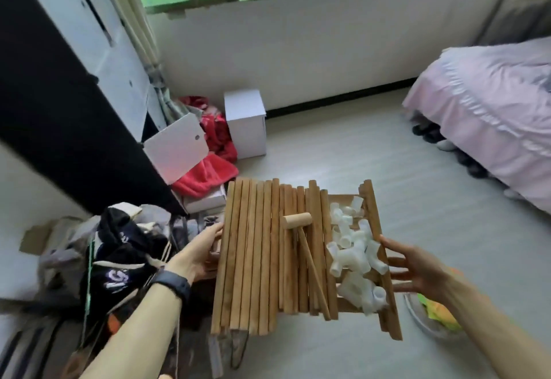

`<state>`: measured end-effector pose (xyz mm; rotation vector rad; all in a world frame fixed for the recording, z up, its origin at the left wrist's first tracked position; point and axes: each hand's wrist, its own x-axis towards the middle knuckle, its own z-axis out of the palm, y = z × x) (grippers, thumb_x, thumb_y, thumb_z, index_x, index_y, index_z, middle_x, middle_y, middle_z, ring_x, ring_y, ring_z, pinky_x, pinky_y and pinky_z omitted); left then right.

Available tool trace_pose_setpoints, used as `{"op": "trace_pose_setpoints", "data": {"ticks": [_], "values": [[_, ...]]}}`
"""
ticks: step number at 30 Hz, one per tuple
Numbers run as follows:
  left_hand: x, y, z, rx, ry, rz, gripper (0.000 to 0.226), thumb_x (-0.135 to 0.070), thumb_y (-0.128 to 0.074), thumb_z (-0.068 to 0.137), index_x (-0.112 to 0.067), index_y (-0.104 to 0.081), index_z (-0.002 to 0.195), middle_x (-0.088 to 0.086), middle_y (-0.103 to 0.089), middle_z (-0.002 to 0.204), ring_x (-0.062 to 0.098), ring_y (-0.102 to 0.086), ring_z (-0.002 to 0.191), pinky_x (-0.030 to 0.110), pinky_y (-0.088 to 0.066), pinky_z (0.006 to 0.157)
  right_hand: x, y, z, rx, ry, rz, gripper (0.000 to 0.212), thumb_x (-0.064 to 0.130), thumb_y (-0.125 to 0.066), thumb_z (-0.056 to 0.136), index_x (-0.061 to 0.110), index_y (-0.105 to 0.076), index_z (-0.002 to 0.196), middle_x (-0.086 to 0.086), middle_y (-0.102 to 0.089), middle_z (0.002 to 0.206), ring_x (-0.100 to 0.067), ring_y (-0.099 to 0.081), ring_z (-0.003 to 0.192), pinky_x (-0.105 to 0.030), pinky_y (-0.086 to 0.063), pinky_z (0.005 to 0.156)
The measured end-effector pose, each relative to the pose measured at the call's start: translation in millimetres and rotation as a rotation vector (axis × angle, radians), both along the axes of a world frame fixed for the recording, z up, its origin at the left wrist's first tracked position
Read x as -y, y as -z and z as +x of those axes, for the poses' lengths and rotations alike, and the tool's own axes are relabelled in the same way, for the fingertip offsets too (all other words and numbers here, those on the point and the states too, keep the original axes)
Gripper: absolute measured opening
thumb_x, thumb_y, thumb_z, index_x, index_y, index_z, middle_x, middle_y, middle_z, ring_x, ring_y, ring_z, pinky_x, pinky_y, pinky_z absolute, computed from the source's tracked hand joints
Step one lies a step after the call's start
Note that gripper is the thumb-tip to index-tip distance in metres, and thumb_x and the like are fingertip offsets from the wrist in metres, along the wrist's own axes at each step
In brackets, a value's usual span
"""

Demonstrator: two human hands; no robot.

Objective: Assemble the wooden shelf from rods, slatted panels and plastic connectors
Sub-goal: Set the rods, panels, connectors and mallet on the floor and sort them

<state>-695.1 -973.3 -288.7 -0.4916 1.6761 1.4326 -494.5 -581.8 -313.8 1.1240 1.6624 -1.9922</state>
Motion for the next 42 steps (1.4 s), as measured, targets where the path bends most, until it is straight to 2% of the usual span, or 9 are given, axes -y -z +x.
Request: {"op": "trace_pose_setpoints", "data": {"ticks": [8, 11, 13, 18, 21, 27, 33, 37, 42], "values": [[-190.8, 1.5, -120.8, -0.036, 0.166, -0.038, 0.055, -0.065, -0.069, 0.08, -0.02, -0.074, 0.111, 0.013, -0.066, 0.074, 0.026, -0.065, 0.06, 0.037, -0.059, 0.064, -146.9, -6.3, -57.6, -0.013, 0.146, 0.045, 0.058, 0.061, -0.079, 0.067, 0.018, -0.08, 0.105, -0.014, -0.077, 0.106, -0.035, -0.076, 0.089, -0.042, -0.061, 0.067], [-257.9, 7.8, -175.3, -0.034, 0.211, 0.012, 0.054, -0.061, -0.068, 0.082, -0.02, -0.073, 0.116, 0.017, -0.064, 0.091, 0.03, -0.063, 0.073, 0.047, -0.057, 0.089, -201.6, -7.1, -97.2, -0.013, 0.182, 0.067, 0.06, 0.062, -0.08, 0.065, 0.018, -0.08, 0.105, -0.015, -0.077, 0.106, -0.035, -0.076, 0.088, -0.042, -0.061, 0.068], [-301.0, 10.9, -214.1, -0.043, 0.232, 0.012, 0.052, -0.062, -0.067, 0.084, -0.021, -0.073, 0.116, 0.017, -0.065, 0.094, 0.031, -0.064, 0.08, 0.049, -0.055, 0.097, -239.7, -9.9, -128.2, -0.001, 0.204, 0.095, 0.059, 0.064, -0.079, 0.066, 0.019, -0.081, 0.104, -0.014, -0.077, 0.107, -0.035, -0.076, 0.09, -0.042, -0.061, 0.068], [-405.6, 11.5, -301.7, 0.006, 0.243, 0.033, 0.053, -0.064, -0.068, 0.084, -0.021, -0.074, 0.114, 0.018, -0.068, 0.089, 0.03, -0.068, 0.071, 0.048, -0.059, 0.089, -332.5, -27.0, -199.6, 0.009, 0.228, 0.141, 0.059, 0.067, -0.079, 0.066, 0.022, -0.081, 0.104, -0.013, -0.077, 0.106, -0.033, -0.076, 0.09, -0.041, -0.061, 0.069], [-467.1, 9.2, -346.9, 0.005, 0.265, 0.045, 0.054, -0.064, -0.069, 0.084, -0.019, -0.07, 0.115, 0.023, -0.069, 0.1, 0.033, -0.069, 0.081, 0.05, -0.06, 0.086, -385.8, -29.0, -240.0, 0.018, 0.254, 0.145, 0.055, 0.066, -0.076, 0.073, 0.022, -0.081, 0.105, -0.013, -0.077, 0.105, -0.033, -0.076, 0.089, -0.041, -0.061, 0.07], [-588.5, 25.1, -437.2, 0.037, 0.245, 0.037, 0.047, -0.058, -0.067, 0.088, -0.02, -0.065, 0.115, 0.018, -0.072, 0.07, 0.027, -0.07, 0.058, 0.037, -0.06, 0.06, -505.7, -6.5, -329.1, 0.057, 0.266, 0.142, 0.05, 0.062, -0.068, 0.085, 0.02, -0.079, 0.109, -0.013, -0.077, 0.104, -0.031, -0.077, 0.087, -0.041, -0.061, 0.068], [-690.0, 41.8, -497.9, 0.048, 0.171, 0.001, 0.051, -0.062, -0.068, 0.086, -0.016, -0.067, 0.11, 0.021, -0.071, 0.087, 0.03, -0.068, 0.071, 0.045, -0.061, 0.08, -619.5, 2.8, -417.6, 0.105, 0.219, 0.17, 0.052, 0.066, -0.066, 0.085, 0.02, -0.08, 0.104, -0.009, -0.079, 0.099, -0.026, -0.077, 0.083, -0.038, -0.061, 0.065], [-751.7, 54.8, -538.2, 0.078, 0.08, -0.005, 0.049, -0.063, -0.064, 0.089, -0.018, -0.063, 0.107, 0.019, -0.073, 0.073, 0.029, -0.071, 0.061, 0.041, -0.061, 0.063, -686.5, 10.5, -476.8, 0.149, 0.209, 0.169, 0.051, 0.066, -0.064, 0.087, 0.02, -0.08, 0.103, -0.006, -0.079, 0.096, -0.024, -0.078, 0.08, -0.034, -0.06, 0.062], [-821.2, 102.5, -587.9, 0.057, 0.069, -0.128, 0.04, -0.067, -0.049, 0.094, -0.03, -0.062, 0.101, 0.015, -0.075, 0.077, 0.027, -0.071, 0.071, 0.038, -0.059, 0.063, -753.1, 60.4, -552.9, 0.238, 0.215, 0.199, 0.05, 0.062, -0.059, 0.092, 0.017, -0.076, 0.104, -0.005, -0.079, 0.093, -0.029, -0.072, 0.095, -0.038, -0.056, 0.069]]}}
